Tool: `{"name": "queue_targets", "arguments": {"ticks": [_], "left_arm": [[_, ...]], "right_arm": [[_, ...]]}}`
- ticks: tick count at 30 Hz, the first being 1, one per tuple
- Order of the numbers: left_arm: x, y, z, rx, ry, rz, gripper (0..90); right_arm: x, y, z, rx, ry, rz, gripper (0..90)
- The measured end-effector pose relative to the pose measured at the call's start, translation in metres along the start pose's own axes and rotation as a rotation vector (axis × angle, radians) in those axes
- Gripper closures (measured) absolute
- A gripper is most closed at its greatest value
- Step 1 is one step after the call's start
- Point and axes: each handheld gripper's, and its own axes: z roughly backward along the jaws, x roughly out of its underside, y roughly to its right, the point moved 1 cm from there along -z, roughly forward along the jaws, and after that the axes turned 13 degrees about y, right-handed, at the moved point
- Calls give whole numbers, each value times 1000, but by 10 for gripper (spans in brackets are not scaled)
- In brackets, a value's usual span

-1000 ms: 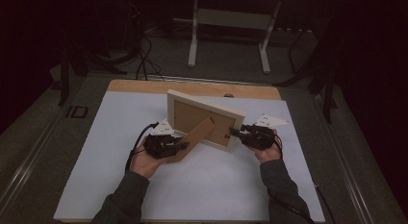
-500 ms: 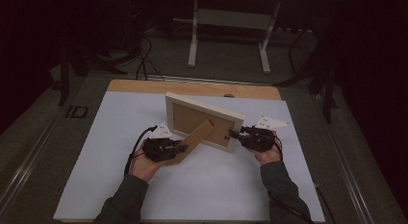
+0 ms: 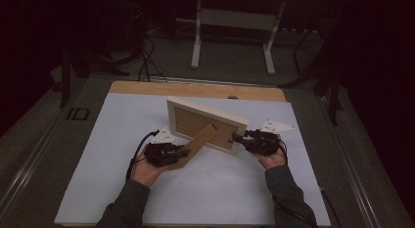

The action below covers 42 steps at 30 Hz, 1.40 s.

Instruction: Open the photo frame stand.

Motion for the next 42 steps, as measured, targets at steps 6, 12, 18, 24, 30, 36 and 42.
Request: {"name": "queue_targets", "arguments": {"ticks": [6, 12, 18, 24, 30, 36, 42], "left_arm": [[4, 2, 0, 6, -15, -4, 769], [3, 4, -1, 13, -6, -11, 746], [1, 4, 0, 11, 9, -11, 746], [1, 3, 1, 7, 12, -12, 746], [1, 3, 2, 6, 13, -11, 746], [1, 3, 2, 7, 12, -11, 747], [1, 5, 2, 28, 14, -3, 762]], "right_arm": [[3, -4, 2, -21, 8, -7, 634], [4, -8, 3, -42, 6, 6, 628], [7, -10, 4, -65, 6, -6, 612], [9, -14, 5, -87, -4, -1, 599], [10, -16, 5, -97, -6, -7, 588], [12, -18, 6, -97, -5, -9, 579], [12, -18, 6, -93, -6, -13, 578]]}}
